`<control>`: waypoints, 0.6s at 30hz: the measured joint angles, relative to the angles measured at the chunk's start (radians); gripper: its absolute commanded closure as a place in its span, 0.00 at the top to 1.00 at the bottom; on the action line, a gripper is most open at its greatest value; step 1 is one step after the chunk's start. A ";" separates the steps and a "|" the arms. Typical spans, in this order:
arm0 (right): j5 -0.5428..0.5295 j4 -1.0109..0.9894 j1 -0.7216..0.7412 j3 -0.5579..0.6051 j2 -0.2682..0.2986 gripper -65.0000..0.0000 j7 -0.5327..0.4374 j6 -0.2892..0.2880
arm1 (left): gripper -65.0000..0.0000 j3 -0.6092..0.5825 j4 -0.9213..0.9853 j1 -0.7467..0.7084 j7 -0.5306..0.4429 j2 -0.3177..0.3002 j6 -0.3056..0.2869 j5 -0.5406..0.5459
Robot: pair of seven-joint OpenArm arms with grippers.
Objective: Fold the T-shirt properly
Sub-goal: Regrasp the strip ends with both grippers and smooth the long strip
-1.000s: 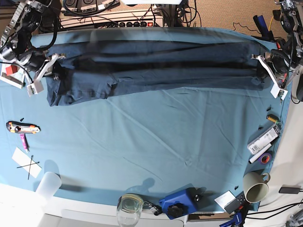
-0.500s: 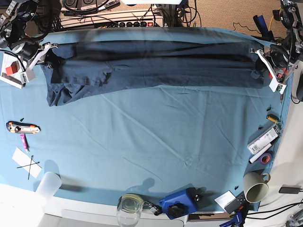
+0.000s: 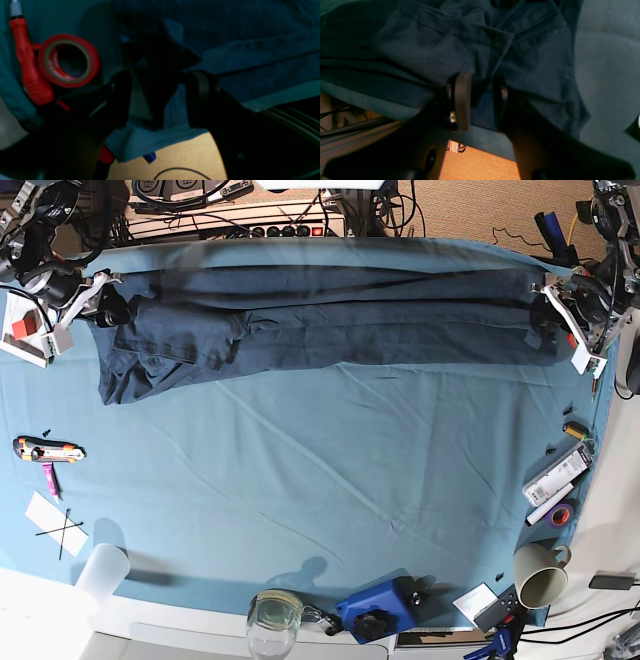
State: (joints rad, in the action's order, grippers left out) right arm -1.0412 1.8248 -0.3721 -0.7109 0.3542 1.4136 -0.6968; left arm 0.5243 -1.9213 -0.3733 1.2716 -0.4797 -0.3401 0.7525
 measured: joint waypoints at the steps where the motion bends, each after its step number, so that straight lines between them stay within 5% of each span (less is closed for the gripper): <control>1: 0.000 0.000 0.000 0.000 0.000 0.24 0.000 0.000 | 0.54 0.000 0.000 0.000 0.000 0.000 0.000 0.000; 11: 0.000 0.000 0.000 0.000 0.000 0.24 0.000 0.000 | 0.54 0.002 -0.002 0.003 -0.044 0.026 0.008 0.008; 18: 0.008 0.000 0.000 -0.001 0.000 0.24 0.000 0.000 | 0.54 0.005 0.163 0.041 -0.052 0.064 0.020 0.027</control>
State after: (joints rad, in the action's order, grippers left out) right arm -1.0328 1.8248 -0.3717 -0.7116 0.3542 1.4136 -0.6971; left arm 0.5293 -1.7584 -0.3321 1.2194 -0.4160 -0.3199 0.7799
